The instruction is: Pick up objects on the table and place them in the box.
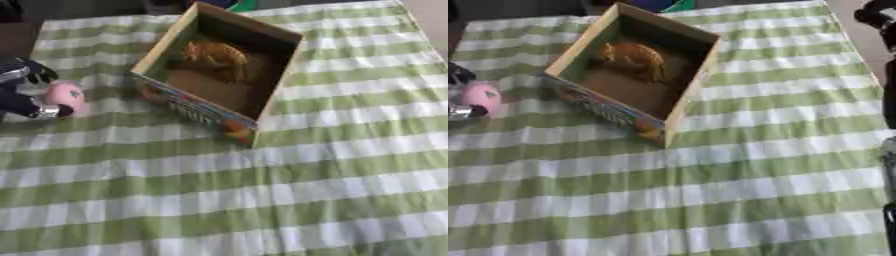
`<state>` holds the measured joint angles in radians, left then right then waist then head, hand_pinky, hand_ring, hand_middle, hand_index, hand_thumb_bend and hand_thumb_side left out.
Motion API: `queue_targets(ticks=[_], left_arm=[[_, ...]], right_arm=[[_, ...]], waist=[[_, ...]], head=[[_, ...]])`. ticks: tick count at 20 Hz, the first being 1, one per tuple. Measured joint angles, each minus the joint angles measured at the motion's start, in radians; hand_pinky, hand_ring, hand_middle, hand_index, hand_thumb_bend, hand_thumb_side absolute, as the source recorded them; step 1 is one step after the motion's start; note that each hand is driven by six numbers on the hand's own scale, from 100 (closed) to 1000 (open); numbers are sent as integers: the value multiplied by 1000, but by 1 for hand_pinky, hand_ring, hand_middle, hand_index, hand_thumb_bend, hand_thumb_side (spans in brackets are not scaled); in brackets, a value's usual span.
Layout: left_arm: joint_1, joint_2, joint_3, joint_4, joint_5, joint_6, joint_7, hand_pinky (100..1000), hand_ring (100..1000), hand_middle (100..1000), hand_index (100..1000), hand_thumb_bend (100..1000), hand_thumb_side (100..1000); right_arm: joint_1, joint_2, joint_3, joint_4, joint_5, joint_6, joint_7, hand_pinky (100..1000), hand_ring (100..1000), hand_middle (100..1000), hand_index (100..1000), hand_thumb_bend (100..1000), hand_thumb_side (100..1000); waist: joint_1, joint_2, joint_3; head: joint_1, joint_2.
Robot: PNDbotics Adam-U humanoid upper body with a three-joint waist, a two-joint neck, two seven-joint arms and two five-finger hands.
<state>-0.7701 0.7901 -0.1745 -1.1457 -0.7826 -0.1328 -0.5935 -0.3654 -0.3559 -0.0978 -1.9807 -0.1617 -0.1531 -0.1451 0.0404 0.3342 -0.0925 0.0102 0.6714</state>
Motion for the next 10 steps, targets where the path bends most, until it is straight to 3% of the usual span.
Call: queue_targets(ticks=[10], left_arm=[[-3,-17,5,8,-37,18,18,439,706,653,783,258,539]], right_arm=[[-2,1,0,0,0,1,1,756,841,537,874,100,1000]], waist=[[0,6,-5]], head=[[9,-5]])
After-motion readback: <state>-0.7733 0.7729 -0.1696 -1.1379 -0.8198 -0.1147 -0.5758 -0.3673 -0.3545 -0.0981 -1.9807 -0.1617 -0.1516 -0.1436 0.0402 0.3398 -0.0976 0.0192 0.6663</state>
